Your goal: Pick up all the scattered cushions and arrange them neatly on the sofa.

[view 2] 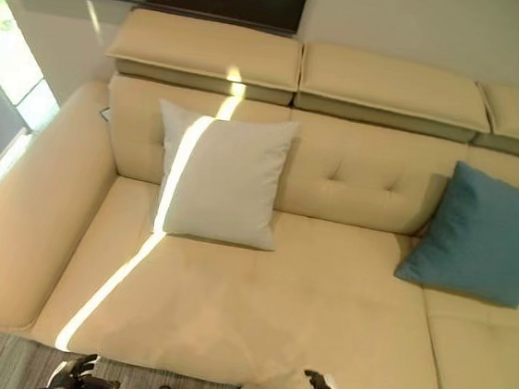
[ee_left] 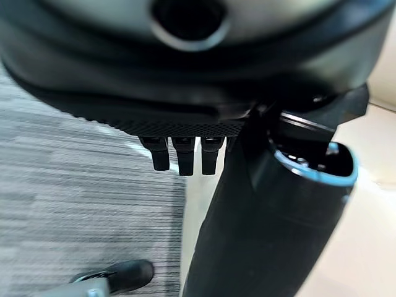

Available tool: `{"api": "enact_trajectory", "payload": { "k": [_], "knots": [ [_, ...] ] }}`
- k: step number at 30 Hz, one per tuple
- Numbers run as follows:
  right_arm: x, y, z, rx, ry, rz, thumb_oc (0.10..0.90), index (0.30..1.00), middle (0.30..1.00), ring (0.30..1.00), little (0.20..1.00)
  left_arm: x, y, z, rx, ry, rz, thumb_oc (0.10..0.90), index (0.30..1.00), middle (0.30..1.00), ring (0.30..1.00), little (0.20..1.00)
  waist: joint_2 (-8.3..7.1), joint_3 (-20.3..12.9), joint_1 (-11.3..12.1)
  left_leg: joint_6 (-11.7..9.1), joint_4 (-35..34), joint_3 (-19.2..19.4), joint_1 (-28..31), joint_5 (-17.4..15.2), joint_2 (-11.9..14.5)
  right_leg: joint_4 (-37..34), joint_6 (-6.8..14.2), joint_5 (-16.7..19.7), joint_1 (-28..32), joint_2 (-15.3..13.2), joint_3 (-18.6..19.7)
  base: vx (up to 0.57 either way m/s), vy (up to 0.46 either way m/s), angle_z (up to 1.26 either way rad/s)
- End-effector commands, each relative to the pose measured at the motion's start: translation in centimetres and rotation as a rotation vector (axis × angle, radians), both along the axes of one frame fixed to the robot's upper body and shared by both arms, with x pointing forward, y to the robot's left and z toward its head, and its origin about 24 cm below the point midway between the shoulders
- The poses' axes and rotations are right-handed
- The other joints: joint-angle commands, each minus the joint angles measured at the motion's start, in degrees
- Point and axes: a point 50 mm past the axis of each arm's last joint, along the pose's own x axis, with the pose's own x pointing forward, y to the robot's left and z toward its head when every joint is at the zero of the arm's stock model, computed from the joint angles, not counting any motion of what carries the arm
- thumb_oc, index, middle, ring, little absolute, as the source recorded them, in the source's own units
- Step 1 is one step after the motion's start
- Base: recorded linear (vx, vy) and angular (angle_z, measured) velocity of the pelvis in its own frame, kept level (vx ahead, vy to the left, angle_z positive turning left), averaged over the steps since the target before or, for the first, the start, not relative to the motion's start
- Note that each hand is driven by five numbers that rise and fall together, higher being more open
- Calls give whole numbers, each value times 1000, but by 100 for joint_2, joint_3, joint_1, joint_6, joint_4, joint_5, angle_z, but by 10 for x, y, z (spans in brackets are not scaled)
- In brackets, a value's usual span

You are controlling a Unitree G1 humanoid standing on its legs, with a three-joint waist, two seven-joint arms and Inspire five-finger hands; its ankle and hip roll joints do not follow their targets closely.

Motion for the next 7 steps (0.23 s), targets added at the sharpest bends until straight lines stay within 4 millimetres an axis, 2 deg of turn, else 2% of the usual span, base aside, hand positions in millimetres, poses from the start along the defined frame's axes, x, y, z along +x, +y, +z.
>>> {"api": "enact_trajectory", "payload": {
  "k": [1,4,7],
  "knots": [
    [-3,-12,3,-39,1,-34,800,900,900,900,900,-3,8,1,20,-8,59,800,900,900,900,900,-266,-413,193,-76,366,-425,-402,-345,-569,-2020,-70,790,958,142,-11,-19,-91,-12],
    [4,-10,4,-41,-15,-21,800,900,900,900,900,-6,2,-1,-5,-14,112,800,900,900,900,900,-277,-537,210,-139,136,-369,-320,-227,-466,-2466,-66,850,1083,283,85,-24,-145,-28],
    [5,-9,5,-32,-27,-33,800,900,900,900,900,-4,1,-1,-14,-20,123,800,900,900,900,900,-279,-563,200,-161,25,-375,-238,-168,-441,-2595,-91,857,1183,320,35,7,-80,-12]
  ]
}}
